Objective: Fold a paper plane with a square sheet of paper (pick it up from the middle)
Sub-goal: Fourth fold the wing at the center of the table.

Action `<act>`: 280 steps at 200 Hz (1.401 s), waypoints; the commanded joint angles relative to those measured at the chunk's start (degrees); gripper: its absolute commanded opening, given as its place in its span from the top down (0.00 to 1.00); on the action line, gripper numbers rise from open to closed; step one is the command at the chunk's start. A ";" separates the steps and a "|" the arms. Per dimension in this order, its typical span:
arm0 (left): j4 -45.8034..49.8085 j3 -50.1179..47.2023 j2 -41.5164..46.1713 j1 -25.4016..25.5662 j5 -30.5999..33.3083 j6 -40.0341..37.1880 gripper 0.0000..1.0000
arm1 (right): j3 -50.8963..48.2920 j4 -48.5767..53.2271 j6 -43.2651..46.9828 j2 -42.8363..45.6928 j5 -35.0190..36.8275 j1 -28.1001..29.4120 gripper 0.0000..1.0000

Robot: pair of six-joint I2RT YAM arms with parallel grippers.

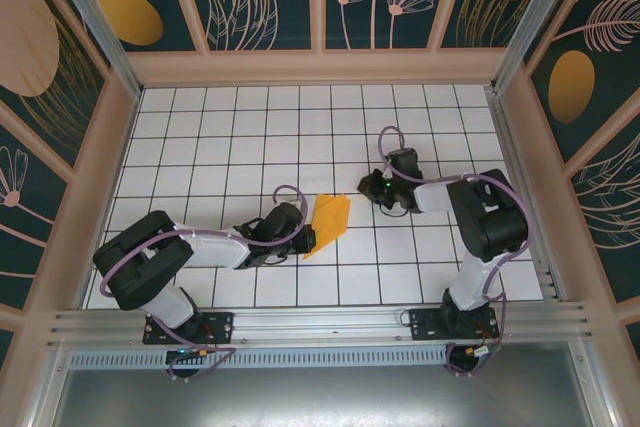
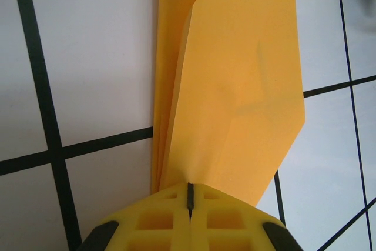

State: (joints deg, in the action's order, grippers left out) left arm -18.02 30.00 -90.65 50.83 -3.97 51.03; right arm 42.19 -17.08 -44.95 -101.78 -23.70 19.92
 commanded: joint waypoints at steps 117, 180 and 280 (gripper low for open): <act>11.48 0.15 -4.95 -0.29 -1.13 -2.38 1.00 | 3.11 1.46 0.24 -0.67 1.91 16.44 0.91; 11.39 -1.42 -3.83 -0.27 -1.65 -1.57 1.00 | 5.79 6.77 3.97 -5.53 8.13 12.16 0.91; 10.50 -2.62 -4.01 -0.23 -1.32 -0.97 1.00 | 8.01 9.67 6.13 1.12 6.34 5.61 0.90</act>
State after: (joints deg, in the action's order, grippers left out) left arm -18.15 31.03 -91.88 50.57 -5.30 49.63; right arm 49.89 -10.02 -40.51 -105.14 -19.46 25.85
